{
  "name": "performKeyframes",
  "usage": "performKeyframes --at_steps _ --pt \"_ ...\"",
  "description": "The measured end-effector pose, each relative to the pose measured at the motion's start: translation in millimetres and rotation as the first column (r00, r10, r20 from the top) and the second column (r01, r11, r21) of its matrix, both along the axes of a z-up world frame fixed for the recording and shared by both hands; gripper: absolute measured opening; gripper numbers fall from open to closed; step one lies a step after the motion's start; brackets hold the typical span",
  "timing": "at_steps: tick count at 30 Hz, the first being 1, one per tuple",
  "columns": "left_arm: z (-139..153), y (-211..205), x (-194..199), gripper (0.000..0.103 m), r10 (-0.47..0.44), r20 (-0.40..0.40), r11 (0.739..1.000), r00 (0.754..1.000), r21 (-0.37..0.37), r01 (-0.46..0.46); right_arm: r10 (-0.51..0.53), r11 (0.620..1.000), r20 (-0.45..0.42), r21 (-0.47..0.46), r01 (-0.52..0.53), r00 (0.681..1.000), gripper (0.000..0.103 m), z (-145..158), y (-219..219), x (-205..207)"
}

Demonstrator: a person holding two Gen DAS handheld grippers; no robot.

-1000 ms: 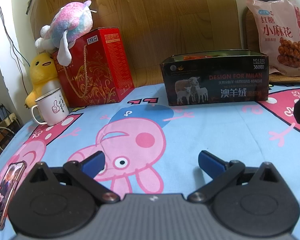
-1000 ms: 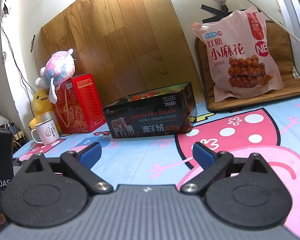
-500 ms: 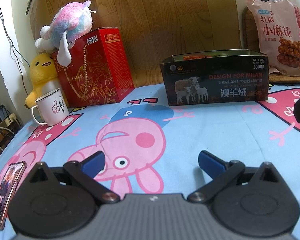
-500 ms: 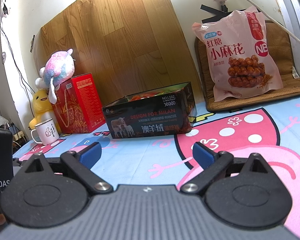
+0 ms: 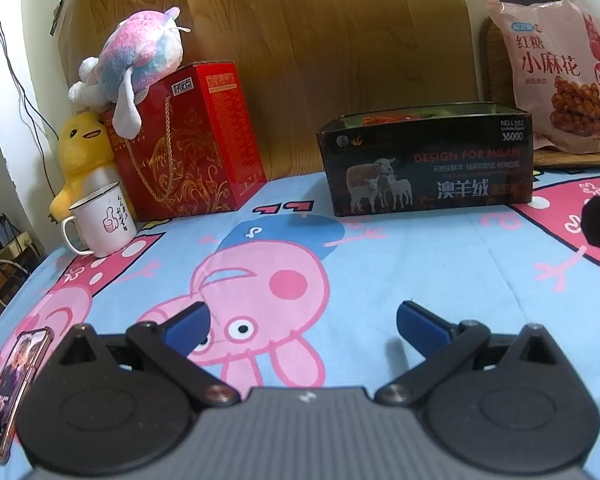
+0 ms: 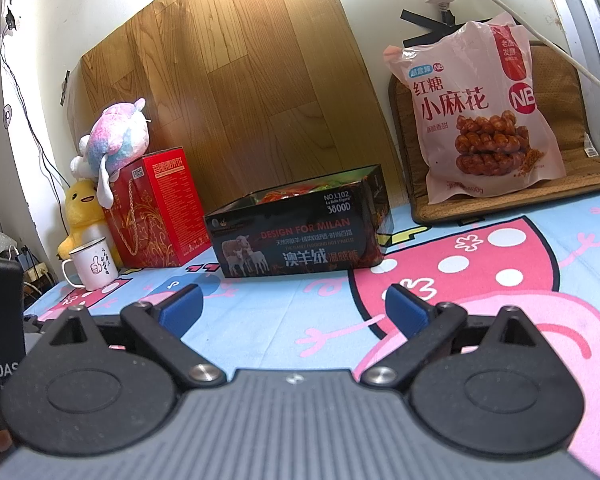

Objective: Organize snacks

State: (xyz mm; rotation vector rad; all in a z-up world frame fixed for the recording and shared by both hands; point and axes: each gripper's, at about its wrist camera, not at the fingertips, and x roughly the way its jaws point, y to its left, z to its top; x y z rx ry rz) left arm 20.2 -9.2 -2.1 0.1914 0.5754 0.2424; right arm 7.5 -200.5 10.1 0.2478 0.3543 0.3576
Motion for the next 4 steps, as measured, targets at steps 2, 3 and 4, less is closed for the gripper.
performKeyframes --at_steps 2,3,4 --pt "0.1 -1.1 -0.4 0.103 -0.004 0.003 1.0 1.0 0.004 0.004 0.0 1.0 0.0 0.0 0.0 1.0 0.099 0.0 -0.1 -0.1" --pt "0.0 -1.4 -0.3 0.103 -0.009 0.001 1.0 1.0 0.005 0.009 0.0 1.0 0.0 0.001 0.0 1.0 0.099 0.0 -0.1 -0.1" --pt "-0.1 -2.0 0.4 0.103 -0.011 -0.002 1.0 1.0 0.007 0.011 0.0 1.0 0.0 0.001 0.0 1.0 0.099 0.0 -0.2 -0.2"
